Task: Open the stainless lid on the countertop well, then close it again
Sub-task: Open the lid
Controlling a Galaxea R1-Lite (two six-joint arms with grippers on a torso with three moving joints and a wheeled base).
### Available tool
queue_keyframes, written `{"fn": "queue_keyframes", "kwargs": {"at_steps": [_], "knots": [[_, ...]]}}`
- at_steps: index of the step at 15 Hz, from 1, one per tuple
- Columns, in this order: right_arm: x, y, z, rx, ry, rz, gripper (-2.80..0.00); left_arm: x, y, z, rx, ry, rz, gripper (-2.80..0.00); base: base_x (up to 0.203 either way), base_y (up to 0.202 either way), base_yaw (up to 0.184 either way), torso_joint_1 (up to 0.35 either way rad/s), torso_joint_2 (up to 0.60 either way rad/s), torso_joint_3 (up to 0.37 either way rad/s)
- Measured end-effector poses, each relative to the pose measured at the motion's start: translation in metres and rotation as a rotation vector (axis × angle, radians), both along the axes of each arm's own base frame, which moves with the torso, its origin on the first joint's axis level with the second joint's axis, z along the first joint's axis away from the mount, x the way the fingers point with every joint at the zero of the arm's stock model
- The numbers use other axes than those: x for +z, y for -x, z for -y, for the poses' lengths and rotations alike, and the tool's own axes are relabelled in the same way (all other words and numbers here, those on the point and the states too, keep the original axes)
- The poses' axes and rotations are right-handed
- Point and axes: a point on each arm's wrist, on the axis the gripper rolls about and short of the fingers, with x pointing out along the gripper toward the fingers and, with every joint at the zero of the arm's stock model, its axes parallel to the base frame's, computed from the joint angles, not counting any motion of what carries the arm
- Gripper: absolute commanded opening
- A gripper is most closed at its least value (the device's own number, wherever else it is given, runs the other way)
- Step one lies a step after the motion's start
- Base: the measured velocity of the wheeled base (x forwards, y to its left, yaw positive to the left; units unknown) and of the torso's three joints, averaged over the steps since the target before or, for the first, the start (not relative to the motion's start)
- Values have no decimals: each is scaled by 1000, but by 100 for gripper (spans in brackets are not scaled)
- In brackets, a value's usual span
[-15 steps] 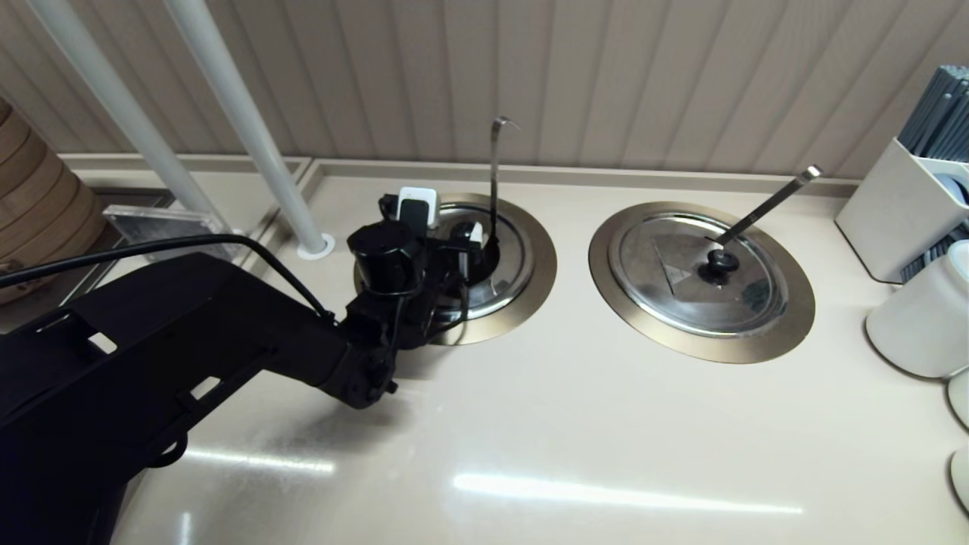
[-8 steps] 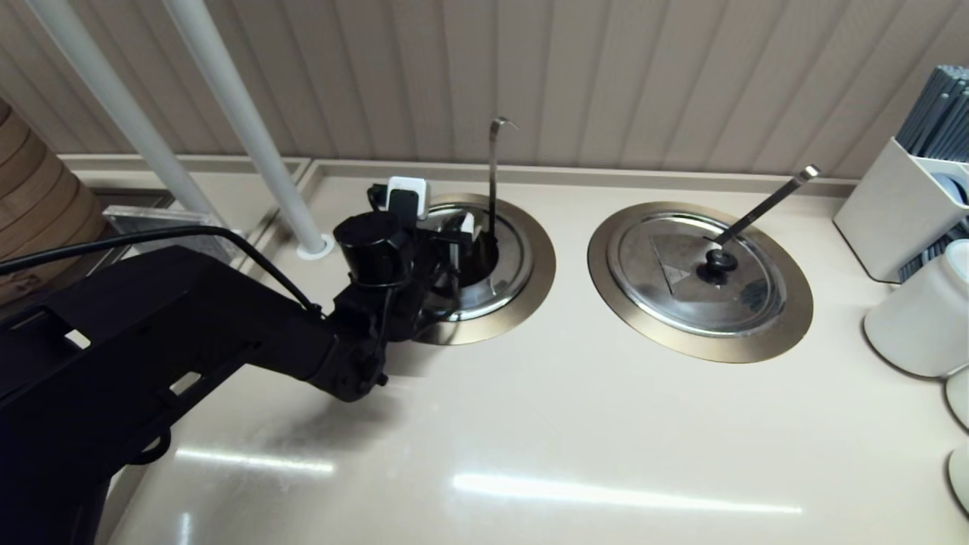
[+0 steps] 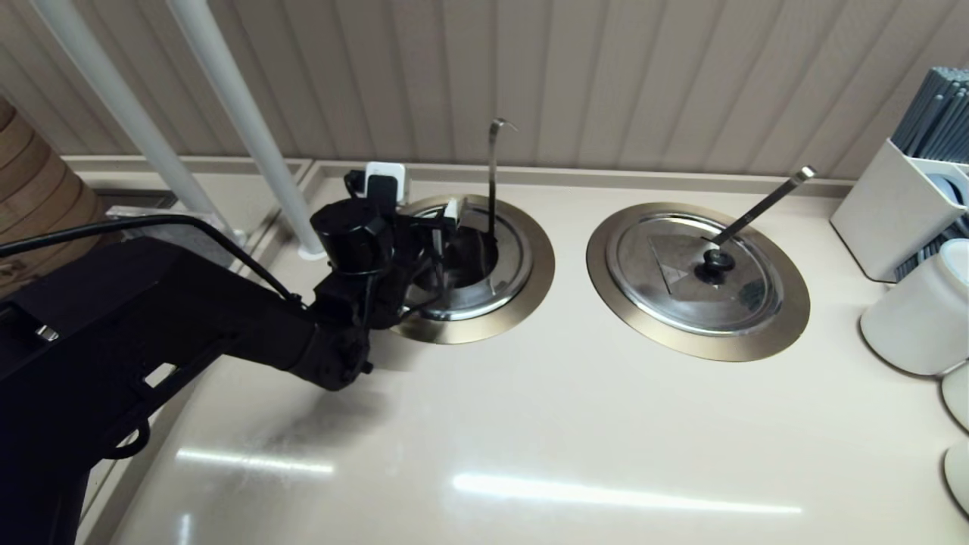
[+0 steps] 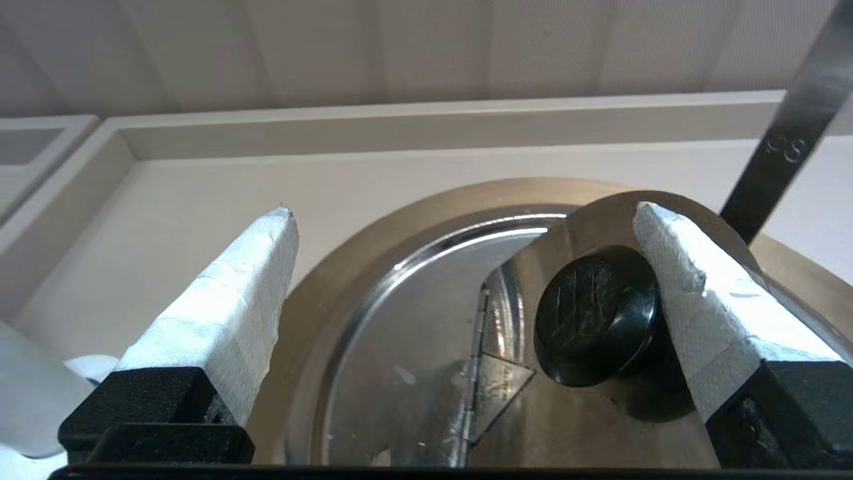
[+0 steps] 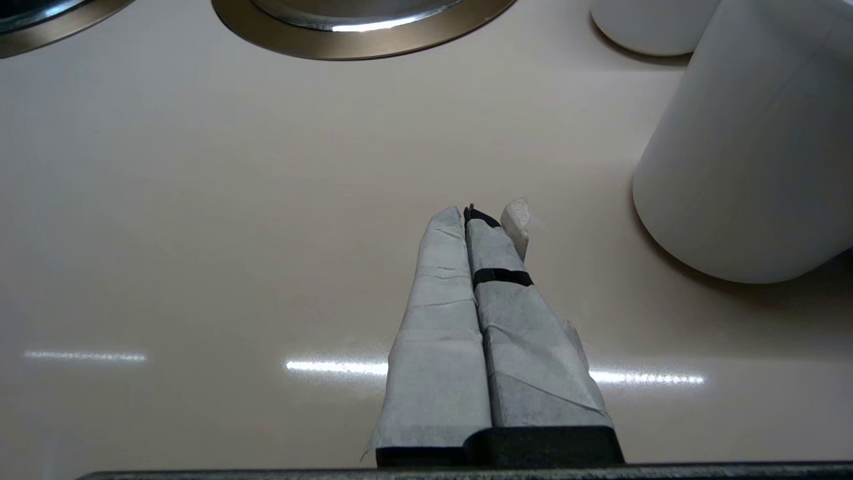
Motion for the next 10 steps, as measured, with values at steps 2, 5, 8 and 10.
{"fn": "queue_keyframes", "kwargs": {"at_steps": [2, 5, 8, 10], "knots": [[0, 0, 0, 0, 0, 0, -280, 3, -1, -6, 4, 0, 8, 0, 0, 0, 0, 0, 0, 0], [0, 0, 0, 0, 0, 0, -280, 7, -3, -15, 35, -19, 21, 0, 0, 0, 0, 0, 0, 0], [0, 0, 0, -1, 0, 0, -280, 9, -5, -22, 48, -24, 32, 0, 0, 0, 0, 0, 0, 0], [0, 0, 0, 0, 0, 0, -280, 11, -6, -25, 56, -23, 35, 0, 0, 0, 0, 0, 0, 0]]}}
